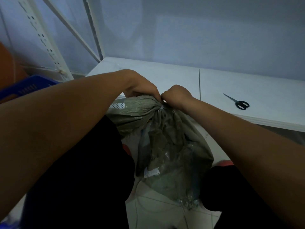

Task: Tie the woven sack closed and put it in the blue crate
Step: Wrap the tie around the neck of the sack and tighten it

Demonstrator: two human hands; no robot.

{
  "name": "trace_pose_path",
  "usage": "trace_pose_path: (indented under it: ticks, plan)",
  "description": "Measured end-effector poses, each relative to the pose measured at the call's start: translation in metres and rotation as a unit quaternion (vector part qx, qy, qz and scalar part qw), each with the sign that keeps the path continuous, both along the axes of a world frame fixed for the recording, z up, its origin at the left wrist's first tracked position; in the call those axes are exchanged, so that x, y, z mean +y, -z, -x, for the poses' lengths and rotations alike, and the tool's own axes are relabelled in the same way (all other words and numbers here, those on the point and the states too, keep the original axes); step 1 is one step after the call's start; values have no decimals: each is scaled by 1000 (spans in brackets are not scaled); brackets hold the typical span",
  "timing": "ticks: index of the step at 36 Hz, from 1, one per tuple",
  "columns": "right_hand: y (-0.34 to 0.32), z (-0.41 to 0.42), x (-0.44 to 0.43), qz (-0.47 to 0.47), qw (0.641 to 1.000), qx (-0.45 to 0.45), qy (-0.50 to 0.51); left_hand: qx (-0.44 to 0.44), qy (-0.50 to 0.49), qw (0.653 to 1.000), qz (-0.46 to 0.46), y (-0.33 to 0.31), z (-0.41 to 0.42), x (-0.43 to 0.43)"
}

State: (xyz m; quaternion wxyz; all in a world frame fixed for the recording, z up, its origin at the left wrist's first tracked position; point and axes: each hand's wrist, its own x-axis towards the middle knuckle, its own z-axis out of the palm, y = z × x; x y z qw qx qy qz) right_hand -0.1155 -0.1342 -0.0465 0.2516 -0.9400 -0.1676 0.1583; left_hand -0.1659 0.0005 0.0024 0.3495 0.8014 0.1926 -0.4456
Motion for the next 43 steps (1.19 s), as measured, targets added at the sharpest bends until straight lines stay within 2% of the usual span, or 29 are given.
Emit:
trace_pose_path:
  ticks: [6, 13, 16, 26, 30, 34, 40, 43]
  plan:
    - [0, 2, 4, -43, 999, 7, 24, -25, -34, 999, 18, 1, 0, 0]
    - [8, 18, 4, -35, 999, -20, 28, 4, 34, 997, -65, 14, -7, -1]
    - [9, 19, 4, -51, 997, -26, 45, -14, 57, 994, -88, 13, -10, 1]
    - [16, 30, 5, -73, 995, -63, 22, -114, 119, 969, -185, 21, -12, 6]
    - [17, 35, 5, -72, 995, -74, 7, -127, 146, 957, -214, 18, -11, 4]
    - [20, 39, 7, -55, 995, -81, -20, -118, 192, 942, -247, 19, -10, 3]
    - [16, 33, 8, 20, 995, -68, -64, -157, 281, 888, -328, 24, -12, -5]
    - [4, 26, 5, 50, 996, -56, -55, -178, 259, 891, -329, 26, -15, -6]
